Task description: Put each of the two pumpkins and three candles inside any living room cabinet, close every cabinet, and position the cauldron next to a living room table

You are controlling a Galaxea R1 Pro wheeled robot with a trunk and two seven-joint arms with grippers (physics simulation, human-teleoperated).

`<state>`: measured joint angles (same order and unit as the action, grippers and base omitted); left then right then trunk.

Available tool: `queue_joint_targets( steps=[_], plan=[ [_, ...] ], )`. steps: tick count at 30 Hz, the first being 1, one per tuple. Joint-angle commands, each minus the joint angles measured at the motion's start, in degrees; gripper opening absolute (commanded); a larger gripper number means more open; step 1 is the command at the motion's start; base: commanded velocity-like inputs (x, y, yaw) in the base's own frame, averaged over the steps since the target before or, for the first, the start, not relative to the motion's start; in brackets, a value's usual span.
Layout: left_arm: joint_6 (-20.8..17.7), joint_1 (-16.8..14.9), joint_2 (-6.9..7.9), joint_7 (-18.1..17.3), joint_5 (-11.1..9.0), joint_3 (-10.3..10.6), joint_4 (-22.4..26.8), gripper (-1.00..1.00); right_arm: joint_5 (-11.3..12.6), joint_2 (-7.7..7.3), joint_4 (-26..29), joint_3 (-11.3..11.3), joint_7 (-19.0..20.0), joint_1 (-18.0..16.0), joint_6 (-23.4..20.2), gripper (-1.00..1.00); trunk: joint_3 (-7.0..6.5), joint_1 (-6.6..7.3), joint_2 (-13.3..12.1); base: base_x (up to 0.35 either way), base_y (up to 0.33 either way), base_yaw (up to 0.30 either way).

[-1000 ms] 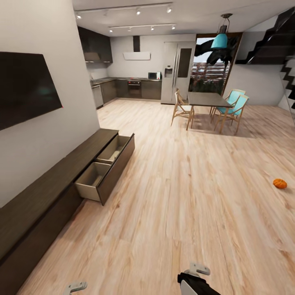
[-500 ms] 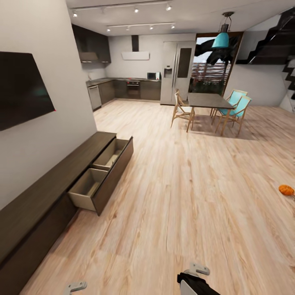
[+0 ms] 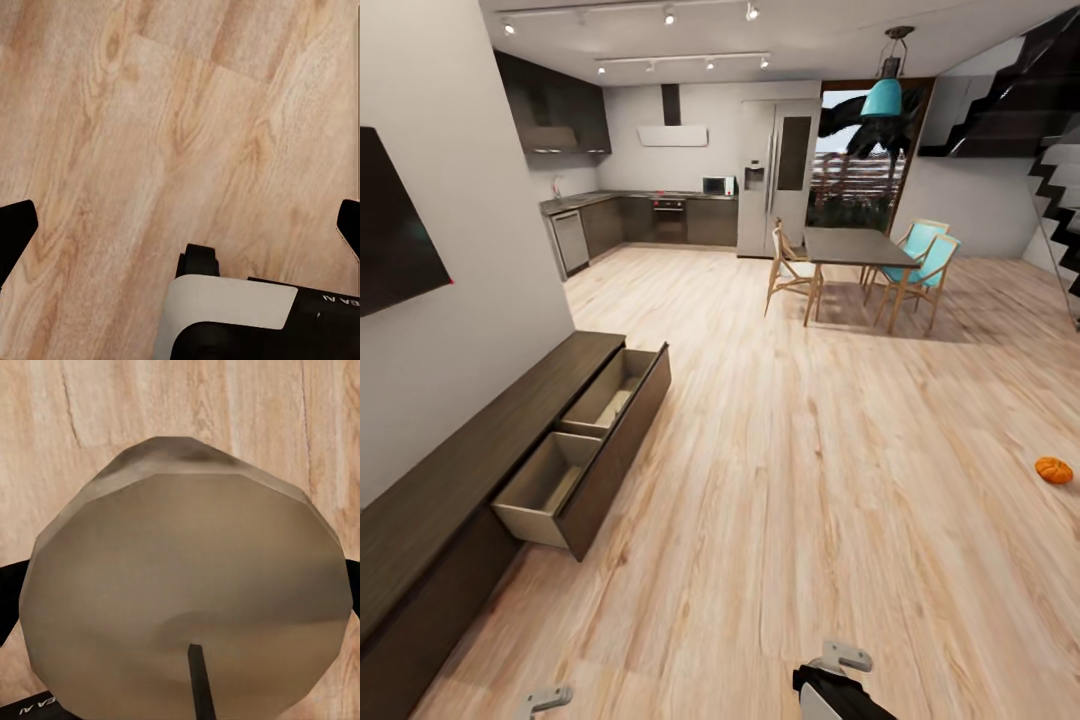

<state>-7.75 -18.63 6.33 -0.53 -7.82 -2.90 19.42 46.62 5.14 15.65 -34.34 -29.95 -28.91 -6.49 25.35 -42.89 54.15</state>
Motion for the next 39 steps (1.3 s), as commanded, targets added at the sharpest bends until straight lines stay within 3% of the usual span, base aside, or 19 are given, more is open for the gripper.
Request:
queue_joint_targets(
  steps=[1,20,39],
  plan=[
    [0.01,0.00,0.00,0.00,0.00,0.00,0.00,1.00,0.14,0.02,0.00,-0.02,0.06,0.00,0.12,-1.00,0.00,0.00,0.00,0.329,-0.002,-0.001],
    [0.01,0.00,0.00,0.00,0.00,0.00,0.00,1.00,-0.03,-0.05,0.00,-0.10,0.06,0.31,0.24,-1.00,0.00,0.00,0.00,0.329,-0.002,0.000],
    [0.01,0.00,0.00,0.00,0.00,0.00,0.00,1.00,0.05,0.04,0.00,-0.05,-0.02,0.35,1.13,-1.00,0.00,0.00,0.00,0.329,-0.089,0.000]
  ],
)
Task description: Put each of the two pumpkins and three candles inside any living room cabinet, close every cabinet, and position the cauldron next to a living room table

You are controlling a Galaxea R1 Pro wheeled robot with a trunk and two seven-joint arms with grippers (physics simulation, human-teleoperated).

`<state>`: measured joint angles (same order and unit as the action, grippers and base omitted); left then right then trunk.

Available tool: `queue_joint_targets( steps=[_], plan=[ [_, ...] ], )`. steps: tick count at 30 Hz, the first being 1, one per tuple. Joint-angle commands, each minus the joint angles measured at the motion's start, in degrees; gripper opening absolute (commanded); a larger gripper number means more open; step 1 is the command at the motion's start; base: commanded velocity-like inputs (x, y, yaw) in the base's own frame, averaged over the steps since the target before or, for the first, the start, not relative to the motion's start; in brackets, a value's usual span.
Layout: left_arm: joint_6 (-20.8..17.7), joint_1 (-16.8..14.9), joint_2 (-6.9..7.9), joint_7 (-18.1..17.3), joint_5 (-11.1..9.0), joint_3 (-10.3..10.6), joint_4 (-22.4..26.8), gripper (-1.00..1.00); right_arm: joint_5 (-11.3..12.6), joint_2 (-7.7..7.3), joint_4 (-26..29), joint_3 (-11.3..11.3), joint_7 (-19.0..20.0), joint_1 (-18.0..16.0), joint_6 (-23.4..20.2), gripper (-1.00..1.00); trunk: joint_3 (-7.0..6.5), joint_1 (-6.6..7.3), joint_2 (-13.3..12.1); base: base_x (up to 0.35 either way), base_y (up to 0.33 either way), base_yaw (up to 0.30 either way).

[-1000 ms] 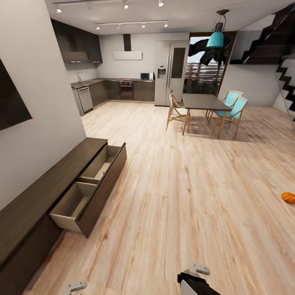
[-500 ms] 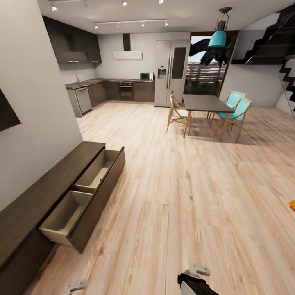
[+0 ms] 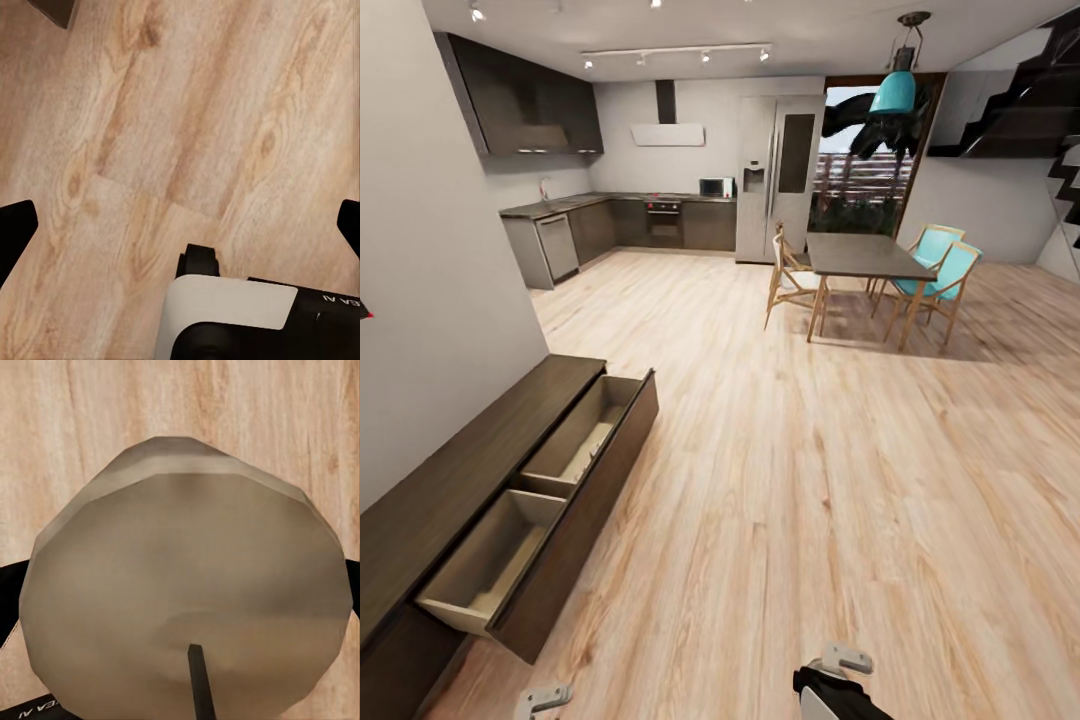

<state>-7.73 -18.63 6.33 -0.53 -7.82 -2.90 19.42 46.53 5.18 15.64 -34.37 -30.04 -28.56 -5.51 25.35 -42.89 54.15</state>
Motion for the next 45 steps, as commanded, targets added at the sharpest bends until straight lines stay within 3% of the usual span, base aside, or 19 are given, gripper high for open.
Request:
queue_joint_targets(
  steps=[1,15,26,45],
  plan=[
    [0.00,0.00,0.00,0.00,0.00,0.00,0.00,1.00,0.14,0.00,0.00,-0.01,0.06,0.00,0.14,-1.00,0.00,0.00,0.00,0.329,-0.089,0.000],
    [0.00,0.00,0.00,0.00,0.00,0.00,0.00,1.00,0.23,0.00,0.00,0.01,0.06,0.00,0.07,-1.00,0.00,0.00,0.00,0.329,-0.089,-0.006],
    [0.00,0.00,0.00,0.00,0.00,0.00,0.00,1.00,0.23,0.01,0.00,0.01,0.06,0.00,0.10,-1.00,0.00,0.00,0.00,0.329,-0.034,-0.177],
    [0.00,0.00,0.00,0.00,0.00,0.00,0.00,1.00,0.23,0.01,0.00,0.01,0.06,0.00,0.14,-1.00,0.00,0.00,0.00,0.329,0.000,-0.004]
  ],
)
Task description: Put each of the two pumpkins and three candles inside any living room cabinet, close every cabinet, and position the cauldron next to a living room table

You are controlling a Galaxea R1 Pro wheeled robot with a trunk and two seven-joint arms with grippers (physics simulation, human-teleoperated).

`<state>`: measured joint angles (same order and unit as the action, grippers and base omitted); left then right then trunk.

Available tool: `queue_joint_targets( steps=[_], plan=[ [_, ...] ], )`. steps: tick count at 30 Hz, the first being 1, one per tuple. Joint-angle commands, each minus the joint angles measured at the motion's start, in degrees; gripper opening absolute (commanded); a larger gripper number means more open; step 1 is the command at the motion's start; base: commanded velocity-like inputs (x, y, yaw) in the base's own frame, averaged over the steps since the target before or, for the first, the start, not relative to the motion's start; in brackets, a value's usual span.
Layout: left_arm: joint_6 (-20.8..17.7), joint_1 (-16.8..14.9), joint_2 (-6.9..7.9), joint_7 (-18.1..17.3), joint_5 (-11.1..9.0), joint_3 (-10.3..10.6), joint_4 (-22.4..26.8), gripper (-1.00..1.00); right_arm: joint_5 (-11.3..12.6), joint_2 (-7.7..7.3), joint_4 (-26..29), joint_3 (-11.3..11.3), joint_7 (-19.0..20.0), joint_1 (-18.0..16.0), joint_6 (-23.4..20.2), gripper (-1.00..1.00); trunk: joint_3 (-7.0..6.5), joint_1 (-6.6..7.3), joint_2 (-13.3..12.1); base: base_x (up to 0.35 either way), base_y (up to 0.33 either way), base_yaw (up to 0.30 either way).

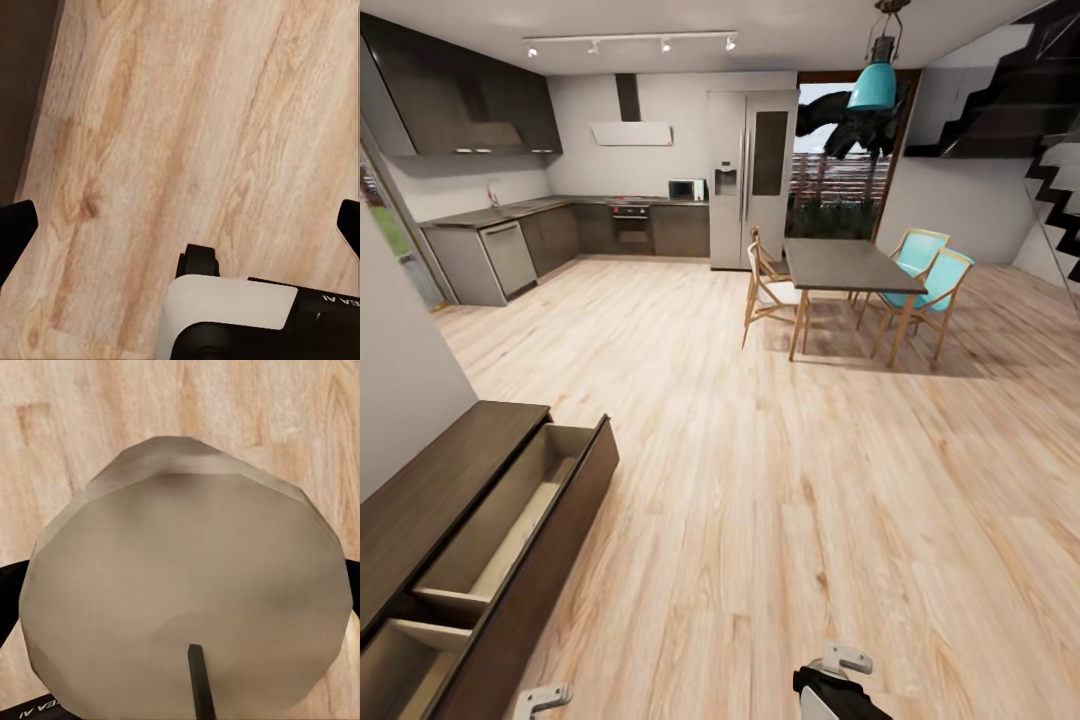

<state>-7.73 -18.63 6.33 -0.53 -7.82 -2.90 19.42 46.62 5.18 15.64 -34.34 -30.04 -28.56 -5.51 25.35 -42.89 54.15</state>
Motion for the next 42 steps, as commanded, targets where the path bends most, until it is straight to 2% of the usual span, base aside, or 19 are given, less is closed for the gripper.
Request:
queue_joint_targets(
  steps=[1,32,42],
  plan=[
    [0.00,0.00,0.00,0.00,0.00,0.00,0.00,1.00,0.14,0.00,0.00,-0.02,0.06,0.00,0.14,-1.00,0.00,0.00,0.00,0.330,0.000,0.000],
    [0.03,0.00,0.00,0.00,0.00,0.00,0.00,1.00,0.14,0.07,0.02,-0.04,0.06,0.00,0.14,-1.00,-0.01,0.00,0.00,0.329,-0.029,0.000],
    [0.09,0.00,0.00,0.00,0.00,0.00,0.00,1.00,0.14,0.05,0.03,-0.02,0.06,0.00,0.14,-1.00,-0.69,0.00,0.00,0.329,-0.085,0.000]
  ],
)
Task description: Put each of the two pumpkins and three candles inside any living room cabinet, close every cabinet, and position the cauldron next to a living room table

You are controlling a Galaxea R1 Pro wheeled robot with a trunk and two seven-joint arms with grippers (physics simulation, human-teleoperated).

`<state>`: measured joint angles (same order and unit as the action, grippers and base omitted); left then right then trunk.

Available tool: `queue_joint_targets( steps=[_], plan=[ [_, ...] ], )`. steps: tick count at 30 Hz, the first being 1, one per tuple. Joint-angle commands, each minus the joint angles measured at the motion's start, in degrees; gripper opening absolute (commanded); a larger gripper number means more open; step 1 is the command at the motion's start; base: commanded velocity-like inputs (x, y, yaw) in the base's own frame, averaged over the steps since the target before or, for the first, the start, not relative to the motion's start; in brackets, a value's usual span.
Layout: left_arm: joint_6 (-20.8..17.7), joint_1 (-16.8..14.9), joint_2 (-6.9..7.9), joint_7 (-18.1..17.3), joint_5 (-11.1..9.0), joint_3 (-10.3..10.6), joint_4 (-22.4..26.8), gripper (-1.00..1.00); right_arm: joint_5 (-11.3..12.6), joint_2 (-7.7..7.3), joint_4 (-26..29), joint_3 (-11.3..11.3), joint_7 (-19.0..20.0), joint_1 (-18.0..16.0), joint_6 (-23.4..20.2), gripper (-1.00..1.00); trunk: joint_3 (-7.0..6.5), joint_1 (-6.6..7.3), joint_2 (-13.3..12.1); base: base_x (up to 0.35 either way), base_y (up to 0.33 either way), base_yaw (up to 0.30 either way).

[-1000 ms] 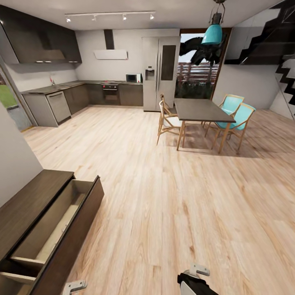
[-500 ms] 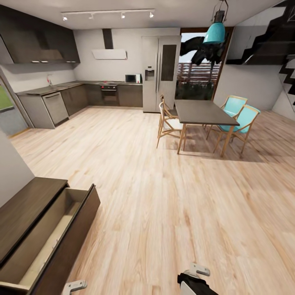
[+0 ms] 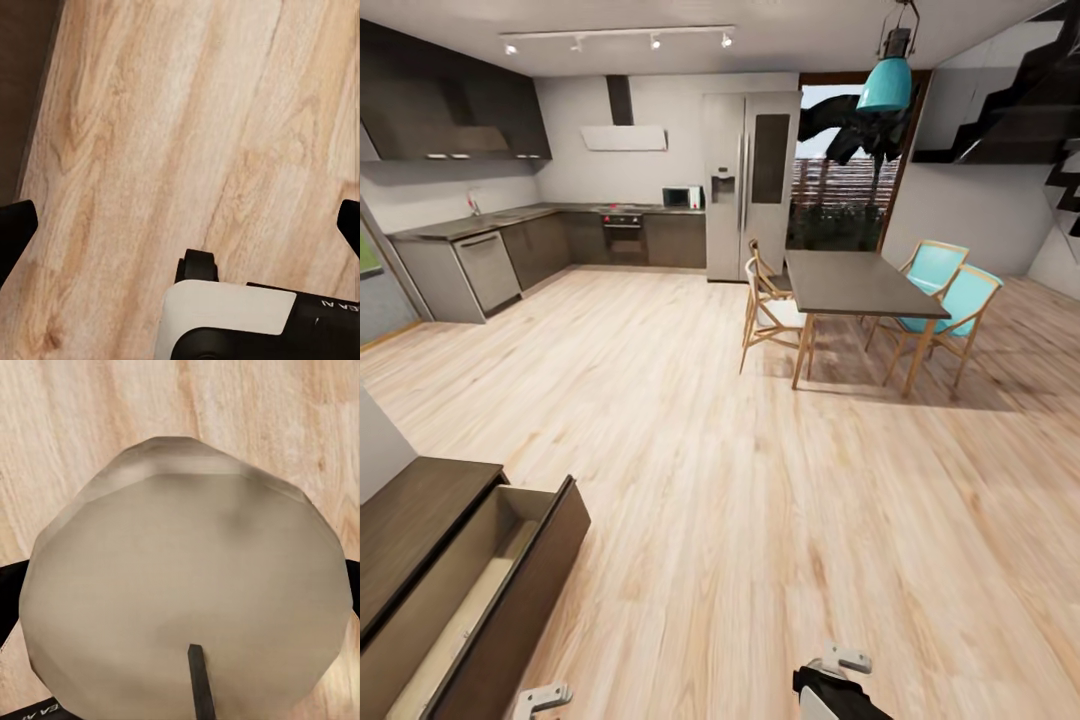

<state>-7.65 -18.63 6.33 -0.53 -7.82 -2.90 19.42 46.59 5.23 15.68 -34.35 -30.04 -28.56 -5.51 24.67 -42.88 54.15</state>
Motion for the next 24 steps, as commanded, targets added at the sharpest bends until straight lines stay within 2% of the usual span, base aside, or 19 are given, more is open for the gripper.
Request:
queue_joint_targets(
  steps=[1,24],
  plan=[
    [0.00,0.00,0.00,0.00,0.00,0.00,0.00,1.00,0.16,0.02,0.02,-0.02,0.07,0.00,0.14,-1.00,-0.05,0.00,0.00,0.329,-0.090,0.000],
    [1.04,0.00,0.00,0.00,0.18,0.00,-0.09,1.00,0.17,0.04,0.14,-0.02,0.07,-0.01,0.14,-1.00,-0.12,0.00,0.00,0.329,-0.084,0.000]
  ],
)
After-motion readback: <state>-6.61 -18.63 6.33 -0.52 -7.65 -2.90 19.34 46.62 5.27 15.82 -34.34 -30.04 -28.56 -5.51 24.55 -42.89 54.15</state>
